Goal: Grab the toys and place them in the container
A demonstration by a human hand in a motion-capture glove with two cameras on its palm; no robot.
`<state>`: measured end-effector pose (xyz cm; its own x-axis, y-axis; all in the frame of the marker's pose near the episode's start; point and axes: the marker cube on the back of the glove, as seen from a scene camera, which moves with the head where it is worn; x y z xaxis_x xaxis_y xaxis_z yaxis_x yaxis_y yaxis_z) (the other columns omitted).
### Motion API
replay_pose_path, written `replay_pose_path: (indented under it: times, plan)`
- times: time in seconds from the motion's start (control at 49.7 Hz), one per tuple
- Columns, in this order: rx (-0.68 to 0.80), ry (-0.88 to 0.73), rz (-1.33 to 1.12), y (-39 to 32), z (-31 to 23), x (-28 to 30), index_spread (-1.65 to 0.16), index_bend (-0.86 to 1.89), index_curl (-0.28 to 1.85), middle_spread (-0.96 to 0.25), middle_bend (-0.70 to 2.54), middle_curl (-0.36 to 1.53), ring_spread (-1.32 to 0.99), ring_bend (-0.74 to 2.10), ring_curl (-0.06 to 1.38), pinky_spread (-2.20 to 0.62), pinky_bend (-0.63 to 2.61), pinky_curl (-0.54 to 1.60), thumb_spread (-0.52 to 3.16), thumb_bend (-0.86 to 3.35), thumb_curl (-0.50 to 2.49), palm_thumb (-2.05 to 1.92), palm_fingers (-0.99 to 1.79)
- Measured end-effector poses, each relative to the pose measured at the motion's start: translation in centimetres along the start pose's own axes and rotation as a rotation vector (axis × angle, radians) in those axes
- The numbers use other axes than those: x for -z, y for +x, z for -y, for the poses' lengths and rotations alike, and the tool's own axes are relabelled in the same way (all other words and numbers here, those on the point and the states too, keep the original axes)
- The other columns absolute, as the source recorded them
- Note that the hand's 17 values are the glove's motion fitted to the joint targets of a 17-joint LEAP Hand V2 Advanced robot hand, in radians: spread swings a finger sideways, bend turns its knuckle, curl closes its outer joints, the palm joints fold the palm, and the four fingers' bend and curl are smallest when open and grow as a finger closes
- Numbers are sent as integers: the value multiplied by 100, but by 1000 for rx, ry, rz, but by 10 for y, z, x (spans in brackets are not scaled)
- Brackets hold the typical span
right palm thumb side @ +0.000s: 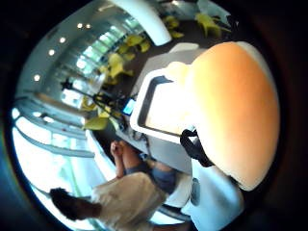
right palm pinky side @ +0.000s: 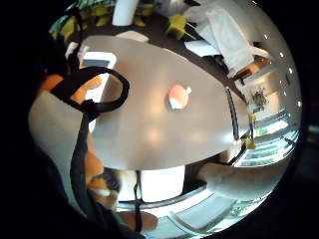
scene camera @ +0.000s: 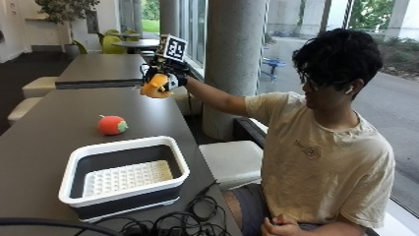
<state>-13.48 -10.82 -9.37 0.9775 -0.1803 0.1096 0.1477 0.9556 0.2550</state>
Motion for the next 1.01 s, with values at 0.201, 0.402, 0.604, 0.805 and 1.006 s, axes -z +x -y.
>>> replay_pose_path:
  times: [0.201, 0.402, 0.604, 0.805, 1.006]
  plan:
    - [123, -80, 50, -59, 39, -4, -37, 27, 35, -34, 38, 57, -48, 85, 59, -40, 116, 46, 89, 6, 77, 63, 65]
    - [178, -124, 46, -105, 70, -17, -35, 17, 37, -29, 34, 59, -41, 79, 58, -33, 114, 45, 108, 4, 76, 56, 46]
    - [169, -93, 73, -115, 83, -24, -33, 20, 41, -25, 28, 58, -37, 71, 55, -28, 113, 41, 126, 0, 70, 46, 36]
    - [154, -102, 43, -120, 87, -38, -31, 13, 41, -20, 23, 57, -30, 62, 54, -19, 116, 42, 131, -2, 61, 40, 13]
    - [134, -85, 68, -113, 86, -48, -29, 13, 36, -15, 22, 55, -19, 54, 50, -10, 118, 40, 129, -2, 52, 35, -2]
